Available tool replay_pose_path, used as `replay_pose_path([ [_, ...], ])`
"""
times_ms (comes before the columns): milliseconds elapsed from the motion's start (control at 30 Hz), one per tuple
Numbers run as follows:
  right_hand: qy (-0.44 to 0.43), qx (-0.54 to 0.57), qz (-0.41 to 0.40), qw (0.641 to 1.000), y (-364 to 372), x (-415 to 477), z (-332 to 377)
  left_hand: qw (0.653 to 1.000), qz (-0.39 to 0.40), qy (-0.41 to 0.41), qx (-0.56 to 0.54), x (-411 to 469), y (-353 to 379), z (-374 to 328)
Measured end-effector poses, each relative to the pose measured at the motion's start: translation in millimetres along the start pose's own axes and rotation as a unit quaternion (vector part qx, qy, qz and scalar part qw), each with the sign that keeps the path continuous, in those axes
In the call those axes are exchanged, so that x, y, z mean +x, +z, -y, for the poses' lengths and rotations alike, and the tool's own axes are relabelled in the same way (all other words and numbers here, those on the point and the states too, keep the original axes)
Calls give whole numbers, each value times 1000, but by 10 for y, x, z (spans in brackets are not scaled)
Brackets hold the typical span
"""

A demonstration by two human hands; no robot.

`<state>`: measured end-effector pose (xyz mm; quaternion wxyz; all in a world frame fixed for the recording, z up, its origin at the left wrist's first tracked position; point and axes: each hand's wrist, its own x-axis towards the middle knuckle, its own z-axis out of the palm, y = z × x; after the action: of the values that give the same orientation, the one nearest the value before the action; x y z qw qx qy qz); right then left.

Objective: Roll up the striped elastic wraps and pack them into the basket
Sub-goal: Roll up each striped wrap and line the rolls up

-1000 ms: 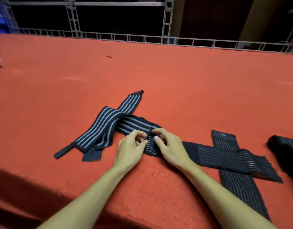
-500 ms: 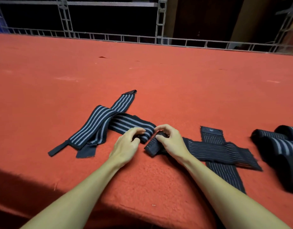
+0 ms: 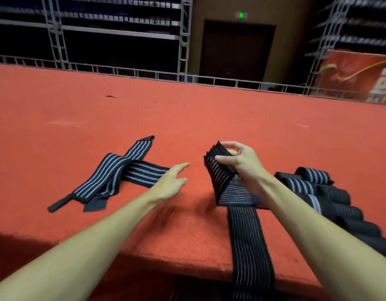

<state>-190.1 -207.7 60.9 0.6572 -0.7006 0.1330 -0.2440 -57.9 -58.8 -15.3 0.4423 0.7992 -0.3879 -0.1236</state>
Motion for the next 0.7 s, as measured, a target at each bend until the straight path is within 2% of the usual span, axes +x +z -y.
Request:
replay_pose_path([
  [67, -17, 10, 31, 999, -59, -83, 234, 995, 64, 45, -54, -36, 50, -317],
  [133, -46, 43, 38, 997, -111, -165, 474, 987, 112, 97, -62, -78, 102, -619],
  [300, -123, 111, 55, 985, -221, -382, 987, 969, 109, 159, -153, -217, 92, -1129],
  [400, -140, 105, 39, 984, -235, -486, 1163, 964, 118, 186, -152, -319, 16, -1337],
  [567, -151, 53, -49, 986, -193, -500, 1296, 950, 151, 145, -231, -620, -190, -1631],
  [700, -96, -38, -34, 994, -165, -464, 1206, 925, 227, 97, -290, -791, -331, -1591],
])
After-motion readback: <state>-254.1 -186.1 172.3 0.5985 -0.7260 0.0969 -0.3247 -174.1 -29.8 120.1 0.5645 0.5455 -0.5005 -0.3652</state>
